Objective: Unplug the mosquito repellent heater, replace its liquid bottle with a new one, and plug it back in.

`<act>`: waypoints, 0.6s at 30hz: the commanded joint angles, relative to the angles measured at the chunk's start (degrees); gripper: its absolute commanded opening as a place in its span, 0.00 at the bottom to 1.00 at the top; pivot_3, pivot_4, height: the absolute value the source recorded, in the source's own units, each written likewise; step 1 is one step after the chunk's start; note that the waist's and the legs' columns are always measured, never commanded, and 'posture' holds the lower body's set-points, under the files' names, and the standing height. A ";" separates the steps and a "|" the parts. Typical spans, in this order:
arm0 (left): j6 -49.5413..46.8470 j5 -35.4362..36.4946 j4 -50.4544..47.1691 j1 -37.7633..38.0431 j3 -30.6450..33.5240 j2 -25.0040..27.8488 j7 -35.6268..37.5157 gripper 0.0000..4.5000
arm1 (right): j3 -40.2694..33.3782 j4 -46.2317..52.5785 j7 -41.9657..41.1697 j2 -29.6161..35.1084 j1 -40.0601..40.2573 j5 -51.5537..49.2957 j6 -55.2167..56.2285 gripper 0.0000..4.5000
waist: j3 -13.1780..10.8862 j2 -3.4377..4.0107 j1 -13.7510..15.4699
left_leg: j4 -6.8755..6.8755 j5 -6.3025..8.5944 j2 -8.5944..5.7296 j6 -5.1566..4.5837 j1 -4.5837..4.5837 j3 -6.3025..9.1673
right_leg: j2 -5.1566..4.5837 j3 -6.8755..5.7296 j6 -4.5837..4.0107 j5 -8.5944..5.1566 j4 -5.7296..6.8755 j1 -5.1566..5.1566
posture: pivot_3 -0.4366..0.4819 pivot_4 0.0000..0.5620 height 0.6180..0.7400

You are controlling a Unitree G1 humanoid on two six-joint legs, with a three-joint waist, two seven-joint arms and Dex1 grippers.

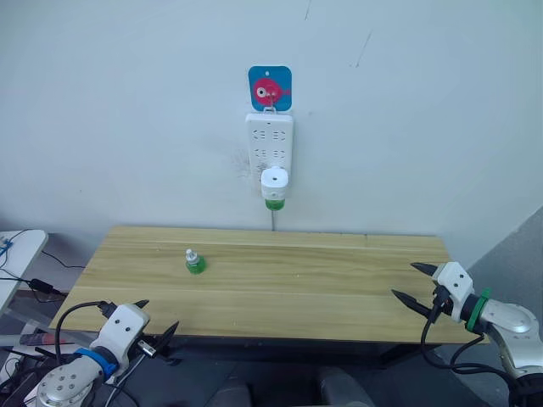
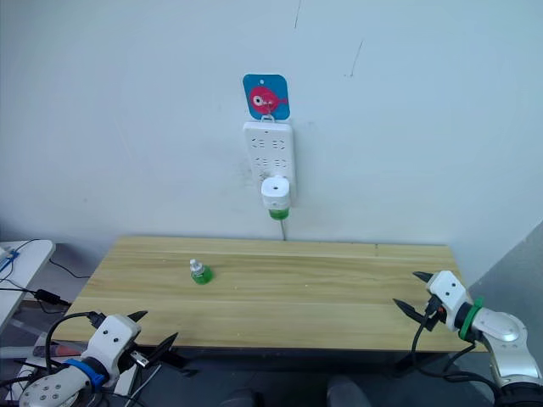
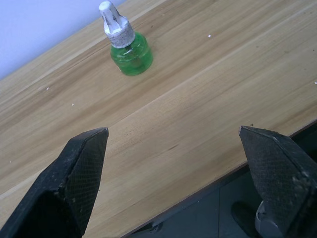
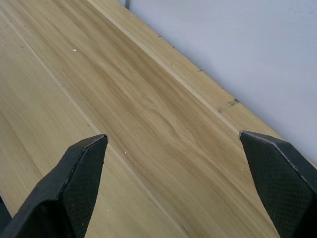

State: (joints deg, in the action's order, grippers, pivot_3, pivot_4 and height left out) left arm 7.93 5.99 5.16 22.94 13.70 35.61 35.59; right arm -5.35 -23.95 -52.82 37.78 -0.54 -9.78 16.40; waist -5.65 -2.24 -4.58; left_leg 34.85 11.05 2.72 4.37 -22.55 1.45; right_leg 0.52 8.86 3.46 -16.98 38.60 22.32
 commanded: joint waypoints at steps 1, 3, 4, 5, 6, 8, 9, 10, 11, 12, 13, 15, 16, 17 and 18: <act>-0.03 1.70 -0.37 -0.22 1.04 -0.32 0.42 1.00 | -0.24 3.48 -0.10 0.03 0.02 -0.90 -0.80 0.99 | -0.04 0.01 0.00 | 0.00 0.00 0.00 0.00 0.00 0.00 | 0.00 0.00 0.00 0.00 0.00 0.00 | 0.54 0.16 1.00; -2.14 2.22 -0.41 -0.13 1.35 -0.17 0.53 1.00 | -0.33 5.92 -0.13 -0.05 0.76 -1.51 -2.19 0.99 | -0.32 0.04 0.00 | 0.00 0.00 0.00 0.00 0.00 0.00 | 0.00 0.01 0.00 0.00 0.00 0.00 | 0.54 0.16 1.00; -2.21 2.16 -0.43 -0.02 1.23 0.10 0.88 1.00 | -0.40 6.88 -0.14 -0.04 1.09 -1.76 -2.77 0.99 | -0.38 0.04 0.00 | 0.00 0.00 0.01 0.00 0.00 0.00 | 0.00 0.01 0.00 0.00 0.01 0.00 | 0.54 0.16 1.00; -2.30 2.13 -0.60 0.17 1.07 0.34 1.32 1.00 | -0.49 7.54 -0.12 -0.03 1.38 -1.86 -3.19 0.99 | -0.47 0.02 0.01 | 0.00 0.00 0.01 0.00 0.00 0.01 | 0.00 0.00 0.00 0.00 0.01 0.01 | 0.54 0.17 1.00; -1.33 1.99 -0.76 0.36 1.07 0.43 1.64 1.00 | -0.58 8.18 -0.07 -0.03 1.63 -1.94 -3.62 0.99 | -0.60 0.00 0.01 | 0.00 0.00 0.00 0.00 0.00 0.01 | 0.00 -0.01 0.00 0.00 0.00 0.01 | 0.54 0.17 1.00; -1.05 3.40 -1.63 0.77 1.78 -0.03 2.62 1.00 | -0.73 9.15 -0.04 -0.09 1.97 -2.07 -4.31 0.99 | -0.79 -0.06 0.00 | 0.00 0.01 0.00 0.01 -0.01 0.00 | -0.01 0.00 0.00 0.00 -0.01 0.01 | 0.54 0.17 1.00; -1.04 3.60 -1.83 0.91 2.03 -0.08 2.68 1.00 | -0.77 9.57 -0.05 -0.13 2.11 -2.14 -4.63 0.99 | -0.83 -0.08 0.01 | 0.00 0.01 0.01 0.01 -0.02 0.00 | -0.01 0.00 0.00 0.00 -0.01 0.01 | 0.54 0.17 1.00; -0.67 3.89 -1.82 0.97 2.14 -0.09 3.04 1.00 | -0.80 10.01 -0.07 -0.18 2.24 -2.23 -4.96 0.99 | -0.89 -0.09 0.01 | 0.00 0.01 0.01 0.01 -0.03 0.01 | -0.01 -0.01 0.00 0.00 -0.01 0.01 | 0.54 0.17 1.00; -0.34 4.09 -1.70 0.98 2.18 -0.04 3.36 1.00 | -0.83 10.36 -0.09 -0.21 2.33 -2.28 -5.24 0.99 | -0.92 -0.07 0.00 | 0.00 0.01 0.01 0.01 -0.03 0.01 | -0.01 -0.01 0.00 0.00 -0.01 0.01 | 0.54 0.17 1.00; -0.08 4.34 -1.62 1.01 2.18 0.01 3.65 1.00 | -0.86 10.64 -0.09 -0.23 2.42 -2.31 -5.45 0.99 | -0.95 -0.09 0.01 | 0.00 0.01 0.01 0.01 -0.03 0.00 | -0.01 0.00 0.00 0.00 -0.01 0.01 | 0.54 0.17 1.00; -0.10 5.33 -1.60 1.01 2.42 -0.12 4.29 1.00 | -0.88 10.94 -0.11 -0.24 2.48 -2.36 -5.69 0.99 | -1.00 -0.09 0.01 | 0.00 0.01 0.01 0.01 -0.03 0.01 | -0.01 -0.01 0.00 0.00 -0.01 0.01 | 0.54 0.17 1.00; -1.51 8.99 -1.93 1.03 3.66 -0.84 5.96 1.00 | -0.91 11.46 -0.09 -0.24 2.67 -2.42 -6.05 0.99 | -1.12 -0.10 0.00 | 0.00 0.01 0.01 0.01 -0.03 0.00 | -0.01 0.00 0.00 0.00 -0.01 0.01 | 0.53 0.18 1.00; -2.18 9.92 -1.78 1.05 3.98 -0.85 6.52 1.00 | -0.93 11.66 -0.07 -0.21 2.75 -2.42 -6.20 0.99 | -1.14 -0.11 0.00 | 0.00 0.01 0.01 0.01 -0.04 0.00 | -0.01 0.00 0.00 0.00 -0.01 0.01 | 0.53 0.18 1.00; -2.24 9.97 -1.49 1.05 4.06 -0.71 6.79 1.00 | -0.93 11.80 -0.07 -0.18 2.81 -2.40 -6.31 0.99 | -1.16 -0.13 0.00 | 0.00 0.01 0.01 0.01 -0.04 0.01 | -0.02 -0.01 0.00 0.00 -0.01 0.01 | 0.53 0.18 1.00; -1.74 9.55 -1.10 1.12 4.02 -0.41 7.04 1.00 | -0.93 12.00 -0.08 -0.13 2.88 -2.38 -6.47 0.99 | -1.18 -0.12 -0.01 | 0.00 0.01 0.01 0.01 -0.04 0.01 | -0.02 -0.02 0.00 0.00 -0.01 0.01 | 0.53 0.19 1.00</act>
State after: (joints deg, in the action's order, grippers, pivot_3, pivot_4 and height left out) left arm 5.61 14.66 4.87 23.98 16.18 34.72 42.06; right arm -5.36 -13.66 -52.83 37.53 2.26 -10.84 9.98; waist -6.84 -2.36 -4.58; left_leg 34.85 11.06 2.73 4.38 -22.59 1.46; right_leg 0.51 8.85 3.46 -16.98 38.58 22.34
